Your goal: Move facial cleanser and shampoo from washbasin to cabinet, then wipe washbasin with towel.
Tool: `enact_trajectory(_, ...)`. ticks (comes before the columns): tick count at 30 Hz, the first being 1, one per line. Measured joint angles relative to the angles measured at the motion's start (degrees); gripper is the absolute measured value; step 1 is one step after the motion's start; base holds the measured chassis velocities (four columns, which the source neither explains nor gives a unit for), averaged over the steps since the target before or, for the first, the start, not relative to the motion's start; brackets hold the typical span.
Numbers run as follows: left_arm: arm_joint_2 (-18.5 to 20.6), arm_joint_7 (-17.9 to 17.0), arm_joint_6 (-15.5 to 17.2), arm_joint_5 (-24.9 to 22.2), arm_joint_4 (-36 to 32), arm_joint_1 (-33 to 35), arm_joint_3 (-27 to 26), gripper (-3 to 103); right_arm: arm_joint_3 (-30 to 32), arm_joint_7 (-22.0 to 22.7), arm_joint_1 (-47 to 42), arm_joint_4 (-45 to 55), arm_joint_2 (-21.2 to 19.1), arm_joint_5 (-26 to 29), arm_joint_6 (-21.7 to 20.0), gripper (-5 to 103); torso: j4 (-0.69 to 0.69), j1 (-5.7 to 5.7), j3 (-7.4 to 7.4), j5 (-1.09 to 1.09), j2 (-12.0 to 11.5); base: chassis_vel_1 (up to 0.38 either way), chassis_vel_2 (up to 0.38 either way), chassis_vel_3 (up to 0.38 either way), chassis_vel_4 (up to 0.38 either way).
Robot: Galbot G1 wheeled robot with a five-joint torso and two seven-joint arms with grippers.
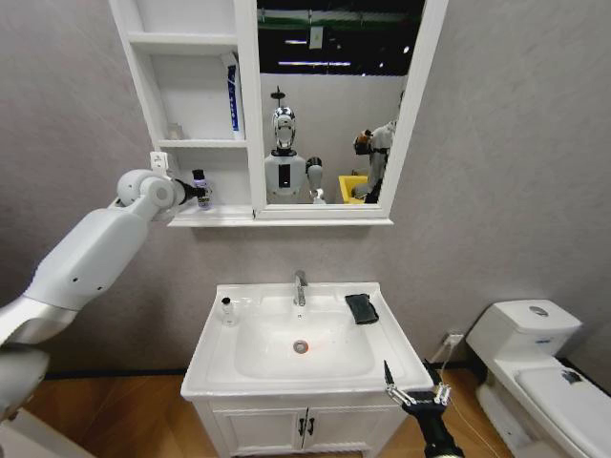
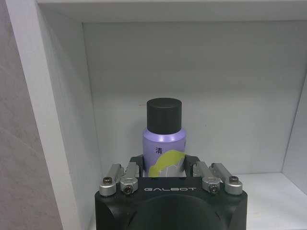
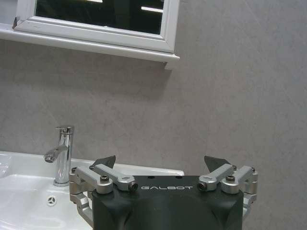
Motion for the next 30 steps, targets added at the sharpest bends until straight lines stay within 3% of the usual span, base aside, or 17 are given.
enact_trajectory(6, 0.1, 1.1, 0.0, 0.9, 0.2, 0.4, 0.0, 40, 0.0, 0.0, 0.1, -0.1, 0.0, 0.0, 0.0, 100, 0.01, 0.00, 0.00, 0.00, 0.0, 0.000, 0.000, 0.000, 0.000)
enact_trajectory(9, 0.0, 1.4, -0.7, 1.5, 0.2, 0.9, -0.2, 49, -0.1, 0.0, 0.2, -0.1, 0.1, 0.0, 0.0, 100, 0.00, 0.00, 0.00, 0.00, 0.0, 0.000, 0.000, 0.000, 0.000)
enact_trajectory(12, 0.5, 1.9, -1.6, 2.9, -0.4, 1.9, -0.6, 66, -0.2, 0.0, 0.0, 0.1, 0.2, 0.0, 0.0, 100, -0.01, 0.00, 0.00, 0.00, 0.0, 0.000, 0.000, 0.000, 0.000)
enact_trajectory(15, 1.1, 2.3, -1.8, 3.0, -1.4, 2.2, -0.9, 72, -0.2, 0.0, -0.3, 0.1, 0.4, -0.1, 0.2, 100, -0.01, 0.01, 0.00, -0.01, 0.0, 0.000, 0.000, 0.000, 0.000)
enact_trajectory(20, 7.1, 3.0, -3.1, 3.2, -9.6, 6.4, -4.5, 93, -0.8, 0.0, -1.5, -0.7, 1.2, -0.9, 1.5, 100, -0.01, 0.00, 0.00, 0.00, 0.0, 0.000, 0.000, 0.000, 0.000)
enact_trajectory(21, 7.1, 3.0, -3.1, 3.2, -9.6, 6.4, -4.5, 93, -0.8, 0.0, -1.5, -0.7, 1.2, -0.9, 1.5, 100, -0.01, 0.00, 0.00, 0.00, 0.0, 0.000, 0.000, 0.000, 0.000)
enact_trajectory(24, 10.5, 3.8, -3.8, 2.2, -15.1, 11.1, -8.9, 99, -0.8, 0.0, -1.8, -0.8, 1.2, -1.0, 1.6, 100, 0.02, 0.00, -0.01, 0.00, 0.0, 0.000, 0.000, 0.000, 0.000)
enact_trajectory(27, 16.2, 6.4, -6.6, 2.1, -26.2, 23.8, -17.5, 100, -1.0, 0.1, -1.9, -1.2, 1.1, -1.2, 1.6, 100, 0.04, -0.01, -0.01, -0.05, 0.0, 0.000, 0.000, 0.000, 0.000)
enact_trajectory(28, 16.2, 6.4, -6.6, 2.1, -26.2, 23.8, -17.5, 100, -1.0, 0.1, -1.9, -1.2, 1.1, -1.2, 1.6, 100, 0.04, -0.01, -0.01, -0.05, 0.0, 0.000, 0.000, 0.000, 0.000)
enact_trajectory(30, 19.8, 7.5, -12.4, 5.0, -33.8, 32.5, -22.2, 101, -1.3, 0.2, -1.8, -1.8, 1.3, -1.3, 1.7, 100, 0.00, -0.01, -0.02, 0.00, 0.0, 0.000, 0.000, 0.000, 0.000)
